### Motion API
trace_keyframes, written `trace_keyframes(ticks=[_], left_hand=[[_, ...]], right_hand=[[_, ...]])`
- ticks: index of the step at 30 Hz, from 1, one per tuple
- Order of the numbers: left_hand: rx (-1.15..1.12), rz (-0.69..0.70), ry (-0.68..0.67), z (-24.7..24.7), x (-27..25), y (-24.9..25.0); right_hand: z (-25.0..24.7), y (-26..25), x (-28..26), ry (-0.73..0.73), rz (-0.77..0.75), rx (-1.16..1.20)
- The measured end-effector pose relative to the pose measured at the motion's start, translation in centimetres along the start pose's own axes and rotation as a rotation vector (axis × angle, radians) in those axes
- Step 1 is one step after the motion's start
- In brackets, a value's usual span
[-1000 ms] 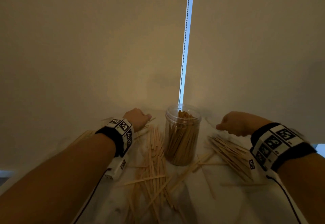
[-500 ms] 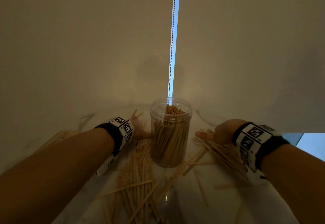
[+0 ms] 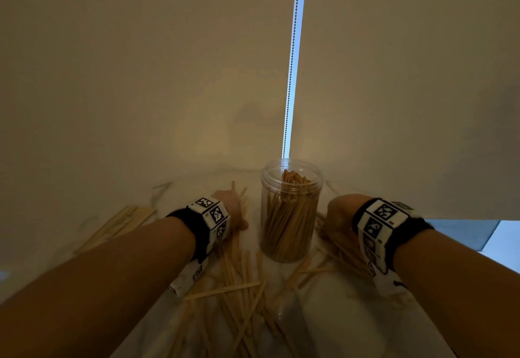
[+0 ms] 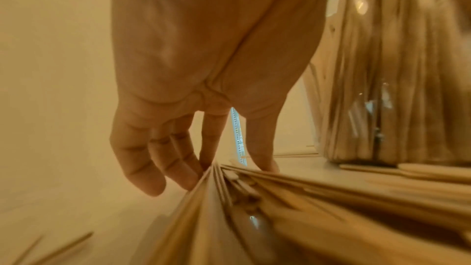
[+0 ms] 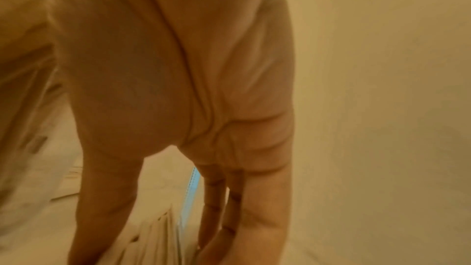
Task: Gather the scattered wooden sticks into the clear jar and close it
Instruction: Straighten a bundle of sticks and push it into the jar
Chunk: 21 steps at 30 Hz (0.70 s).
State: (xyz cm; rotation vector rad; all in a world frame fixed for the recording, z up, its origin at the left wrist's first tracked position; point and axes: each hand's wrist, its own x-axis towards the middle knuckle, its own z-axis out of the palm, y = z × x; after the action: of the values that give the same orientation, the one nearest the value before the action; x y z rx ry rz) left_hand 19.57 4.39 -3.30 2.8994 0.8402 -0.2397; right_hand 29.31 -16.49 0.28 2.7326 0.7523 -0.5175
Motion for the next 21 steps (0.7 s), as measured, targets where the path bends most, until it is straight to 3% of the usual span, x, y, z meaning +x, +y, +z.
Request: trace_keyframes(ticks=[14,21], left_hand=[[-0.014,-0.008,0.086,1.5,-9.4,-1.9],[-0.112,-0.021,-0.034,1.6,-13.4,-3.0]], right_hand=[[3.8,-3.1,-10.7,0.019,-0.101,0.030],[5.6,-4.6,-14.5,0.034,-0.124,0.071]])
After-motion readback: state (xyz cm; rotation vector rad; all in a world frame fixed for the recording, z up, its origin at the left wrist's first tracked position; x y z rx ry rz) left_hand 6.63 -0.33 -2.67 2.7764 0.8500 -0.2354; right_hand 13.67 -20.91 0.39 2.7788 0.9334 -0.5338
